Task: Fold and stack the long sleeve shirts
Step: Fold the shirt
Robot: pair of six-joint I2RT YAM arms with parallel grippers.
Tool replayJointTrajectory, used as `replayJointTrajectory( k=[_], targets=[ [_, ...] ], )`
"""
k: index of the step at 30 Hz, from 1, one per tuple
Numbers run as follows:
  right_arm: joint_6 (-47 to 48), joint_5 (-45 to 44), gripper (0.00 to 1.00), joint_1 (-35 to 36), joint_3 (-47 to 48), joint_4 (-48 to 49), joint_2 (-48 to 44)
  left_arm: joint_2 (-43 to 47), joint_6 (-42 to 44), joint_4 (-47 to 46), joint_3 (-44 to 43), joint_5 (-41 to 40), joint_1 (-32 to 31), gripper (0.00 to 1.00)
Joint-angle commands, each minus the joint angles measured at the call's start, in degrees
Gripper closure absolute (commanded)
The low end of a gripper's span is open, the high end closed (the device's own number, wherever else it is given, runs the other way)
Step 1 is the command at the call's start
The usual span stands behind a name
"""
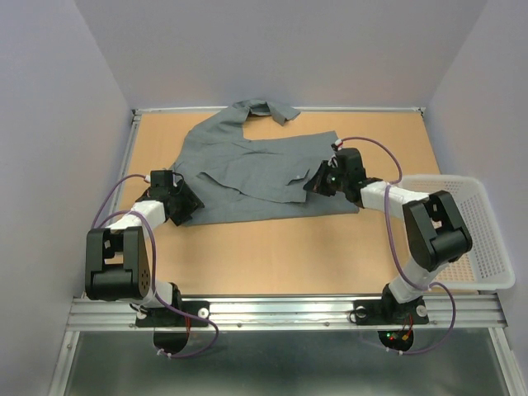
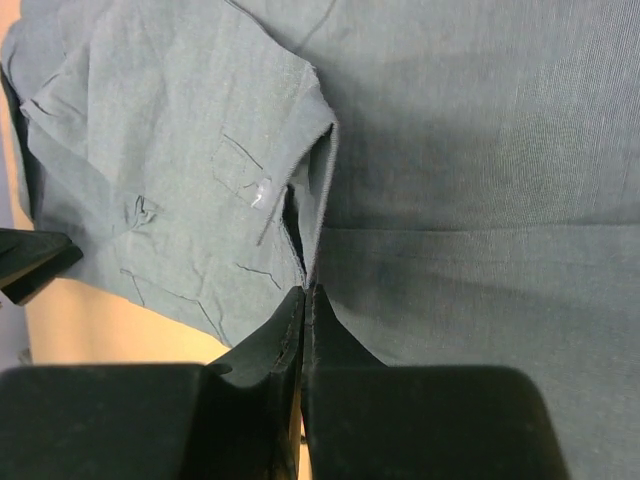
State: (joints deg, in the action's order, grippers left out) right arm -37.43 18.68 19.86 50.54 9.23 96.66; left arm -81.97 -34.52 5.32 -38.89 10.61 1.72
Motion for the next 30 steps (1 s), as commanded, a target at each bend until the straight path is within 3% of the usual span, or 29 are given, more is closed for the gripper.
replayJointTrajectory(
  k=[1,16,30],
  targets=[
    [7.71,-2.24,0.99,0.01,6.14,-11.67,-2.44,1.03,1.74,3.11,0.93,-2.79,0.22,0.32],
    [20.90,-4.79,0.99,-5.09,16.25,-31.90,-3.50,2.08,1.21,3.38,1.28,-4.81,0.31,0.32],
    [22.58,-11.02,0.99,-7.82,17.92,-35.25,-2.80,2.61,1.48,3.64,1.28,-5.51,0.31,0.32]
  ],
)
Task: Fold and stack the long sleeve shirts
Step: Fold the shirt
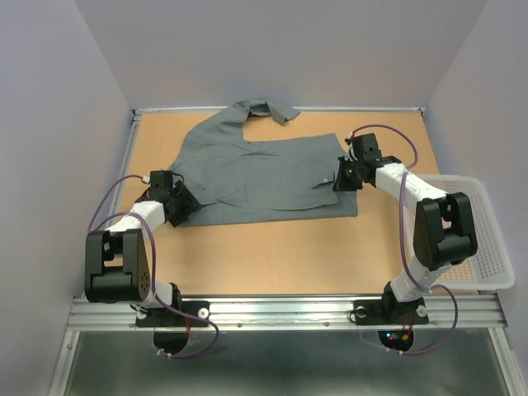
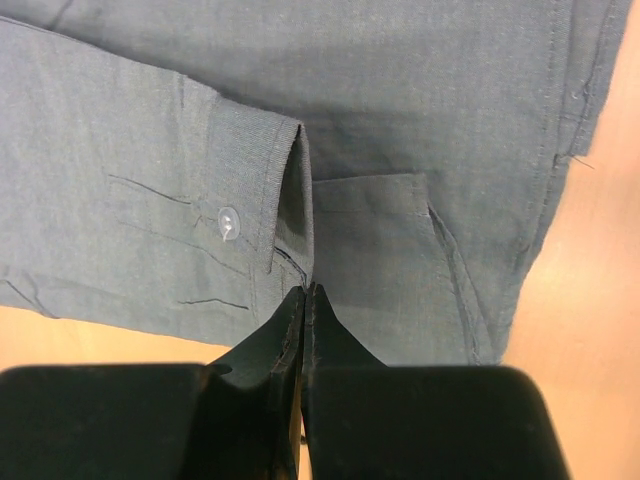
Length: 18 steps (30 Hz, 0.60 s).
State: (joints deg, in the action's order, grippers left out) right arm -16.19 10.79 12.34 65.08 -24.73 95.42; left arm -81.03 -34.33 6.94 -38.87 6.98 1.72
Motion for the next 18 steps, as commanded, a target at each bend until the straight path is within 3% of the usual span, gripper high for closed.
replayJointTrajectory(
  k=[1,18],
  targets=[
    [1.51,-3.57,0.99,-0.30,3.56,-1.37,-1.38,1.67,1.37,2.11,1.17,-1.80,0.31,0.32],
    [0.63,-9.64,1.00,-0.30,6.64,-1.90,2.84,1.67,1.89,1.94,0.99,-1.80,0.31,0.32]
  ],
)
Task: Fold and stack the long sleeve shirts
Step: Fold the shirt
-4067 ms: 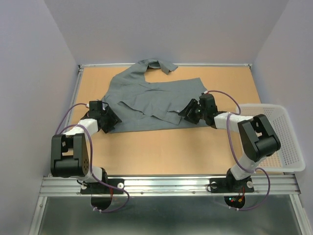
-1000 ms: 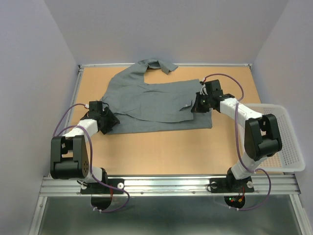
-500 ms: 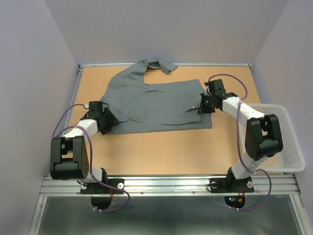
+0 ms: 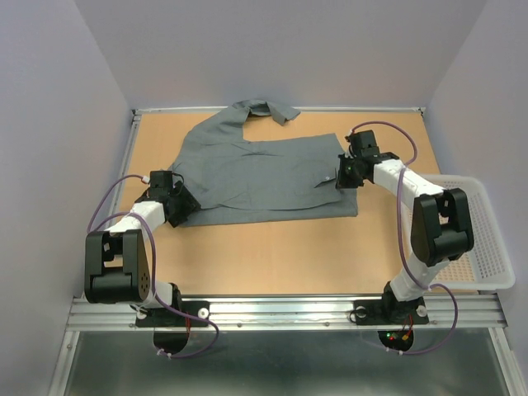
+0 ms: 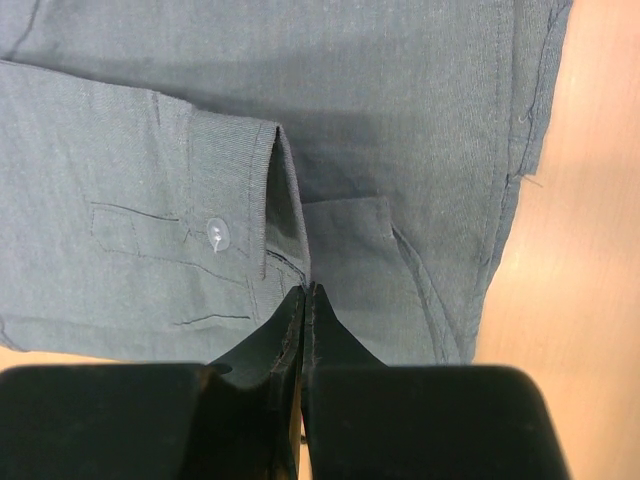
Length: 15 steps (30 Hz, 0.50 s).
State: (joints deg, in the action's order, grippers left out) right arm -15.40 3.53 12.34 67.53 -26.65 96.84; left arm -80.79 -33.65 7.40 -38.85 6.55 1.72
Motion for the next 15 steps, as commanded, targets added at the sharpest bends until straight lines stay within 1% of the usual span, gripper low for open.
replayJointTrajectory(
  k=[1,6,15],
  targets=[
    [-0.42,-3.17,0.99,-0.30,4.37,0.02,2.12,1.34,1.13,1.57,0.97,-1.36,0.31,0.32],
    [-0.86,-5.55,0.99,-0.30,5.77,0.11,3.88,1.52,1.04,1.57,1.23,-1.45,0.30,0.32],
    [-1.83,-10.29,0.99,-0.30,5.95,0.02,4.41,0.90,0.87,1.48,0.88,-1.80,0.31,0.32]
  ],
)
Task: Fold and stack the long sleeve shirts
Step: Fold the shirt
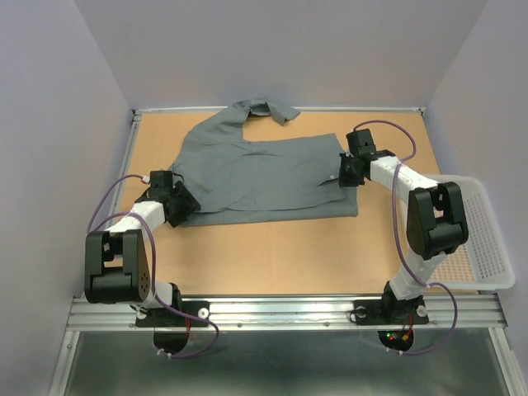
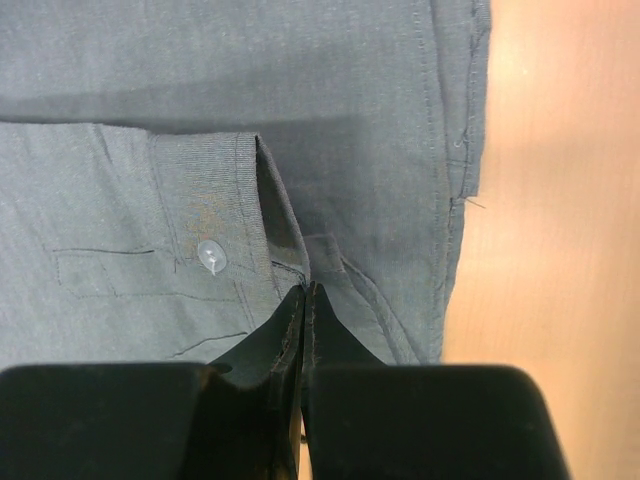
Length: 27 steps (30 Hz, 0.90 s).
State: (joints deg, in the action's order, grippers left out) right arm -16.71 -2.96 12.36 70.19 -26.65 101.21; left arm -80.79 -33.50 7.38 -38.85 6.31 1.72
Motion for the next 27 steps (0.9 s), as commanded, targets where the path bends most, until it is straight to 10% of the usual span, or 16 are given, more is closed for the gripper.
replayJointTrajectory(
  k=[1,12,20,27],
  targets=[
    [-0.60,-3.81,0.99,-0.32,3.20,0.02,0.30,0.73,0.80,1.50,0.79,-1.56,0.31,0.32],
    [-1.48,-3.46,0.98,-0.32,3.46,0.20,1.71,0.11,0.62,1.41,0.44,-1.30,0.31,0.32],
    [-2.27,-2.13,0.42,-0.32,5.13,0.11,-3.81,3.88,-0.52,5.09,-2.62,-1.29,0.30,0.30],
    [-5.43,0.93,0.27,-0.23,4.43,0.64,-10.06,9.33,-1.48,10.90,-7.37,-5.16,0.22,0.28]
  ],
)
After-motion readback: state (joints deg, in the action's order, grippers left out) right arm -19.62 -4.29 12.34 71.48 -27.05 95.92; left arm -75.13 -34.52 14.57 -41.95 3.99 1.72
